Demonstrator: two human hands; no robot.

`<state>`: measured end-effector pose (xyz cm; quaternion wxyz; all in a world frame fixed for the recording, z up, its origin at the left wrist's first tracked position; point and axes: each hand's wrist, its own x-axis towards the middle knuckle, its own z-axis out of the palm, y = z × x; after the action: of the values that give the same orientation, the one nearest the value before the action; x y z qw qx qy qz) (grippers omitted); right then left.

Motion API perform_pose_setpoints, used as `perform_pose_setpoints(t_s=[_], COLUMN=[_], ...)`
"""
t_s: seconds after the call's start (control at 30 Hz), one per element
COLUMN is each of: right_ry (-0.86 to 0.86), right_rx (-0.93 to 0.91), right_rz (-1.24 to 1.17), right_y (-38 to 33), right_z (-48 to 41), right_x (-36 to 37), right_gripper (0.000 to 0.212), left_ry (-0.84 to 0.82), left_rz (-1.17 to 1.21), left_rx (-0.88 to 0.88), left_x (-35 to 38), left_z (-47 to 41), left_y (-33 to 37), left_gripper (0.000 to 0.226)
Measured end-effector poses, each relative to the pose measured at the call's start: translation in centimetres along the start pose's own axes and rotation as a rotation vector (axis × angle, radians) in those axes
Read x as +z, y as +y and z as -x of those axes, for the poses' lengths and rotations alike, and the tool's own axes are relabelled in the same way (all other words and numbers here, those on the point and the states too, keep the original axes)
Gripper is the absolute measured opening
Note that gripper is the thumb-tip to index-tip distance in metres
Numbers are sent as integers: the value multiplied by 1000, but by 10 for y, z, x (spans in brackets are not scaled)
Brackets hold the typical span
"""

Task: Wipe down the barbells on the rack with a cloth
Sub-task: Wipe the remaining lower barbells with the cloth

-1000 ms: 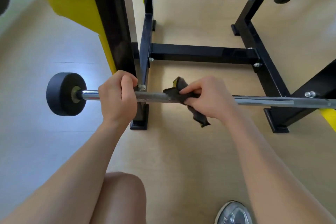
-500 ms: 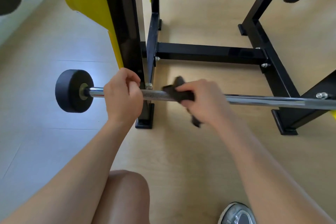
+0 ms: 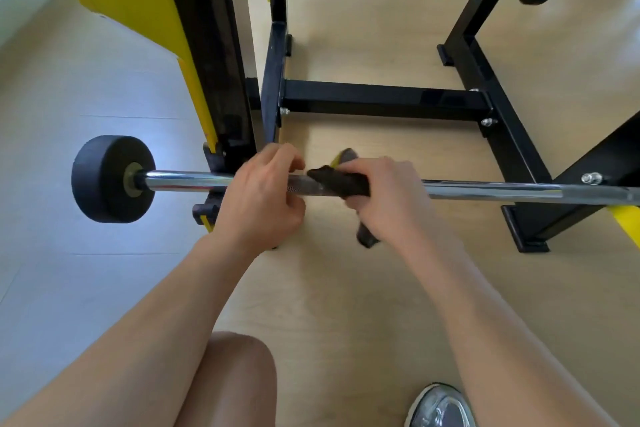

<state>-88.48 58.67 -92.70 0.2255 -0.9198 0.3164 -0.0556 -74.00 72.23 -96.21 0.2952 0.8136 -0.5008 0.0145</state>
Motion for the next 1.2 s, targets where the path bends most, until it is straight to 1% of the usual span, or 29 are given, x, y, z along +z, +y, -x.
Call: perform_pose_setpoints(t_s=[0.07,0.13,0.2,0.23,0.3,0.4,0.47,0.53,0.57,0.6,0.67,0.77,0.83,0.9,0.97,1.03,1.1,1.13,1.17,1.2], right_ry=[25,58,68,76,106,249,220,119,94,85,90,134,152,174,210,269,252,229,217,214], right_rx=[82,96,64,41,-10,-111,-131,-142,-160,-187,-257,-362,-397,-391,-292,-180,-129,-129,-142,-170], right_rz=[41,199,352,385,365,237,242,287,315,330,261,223,232,239,240,241,290,315,320,315], right_y=[17,16,6,5,17,37,41,44,43,39,17,-29,-37,-15,28,61,66,59,49,37], right_z=[1,-7,-12,-12,-8,8,6,-2,-5,-7,-5,1,-4,-9,-8,2,9,7,3,-2], right_x=[-18,-17,-10,-8,-8,-1,1,-4,-7,-7,3,45,57,44,26,16,19,23,27,32], right_gripper=[44,33,26,26,32,43,43,40,39,37,37,37,39,42,48,48,43,39,36,35], left_ry=[-69,-92,-125,-144,-192,-263,-371,-542,-591,-587,-499,-348,-249,-178,-142,-125,-124,-114,-67,18], left_rz=[-22,-104,-353,-476,-599,-620,-554,-479,-464,-463,-473,-332,-229,-160,-109,-88,-63,-45,-38,-52], left_rx=[30,43,43,33,-44,-205,-215,-213,-207,-186,-129,-112,-108,-65,-36,-21,29,53,58,29], left_x=[5,11,19,22,25,22,15,7,5,4,5,3,2,4,5,2,-3,-6,-8,-11], left_z=[-2,-5,-9,-12,-19,-33,-45,-55,-56,-55,-46,-36,-30,-23,-18,-16,-13,-11,-9,-9], left_y=[-5,-7,-4,0,11,22,23,25,23,22,15,-3,-11,-13,-12,-15,-19,-18,-15,-12], left_gripper=[45,46,45,44,39,39,33,29,28,25,16,18,29,46,67,74,68,59,47,34])
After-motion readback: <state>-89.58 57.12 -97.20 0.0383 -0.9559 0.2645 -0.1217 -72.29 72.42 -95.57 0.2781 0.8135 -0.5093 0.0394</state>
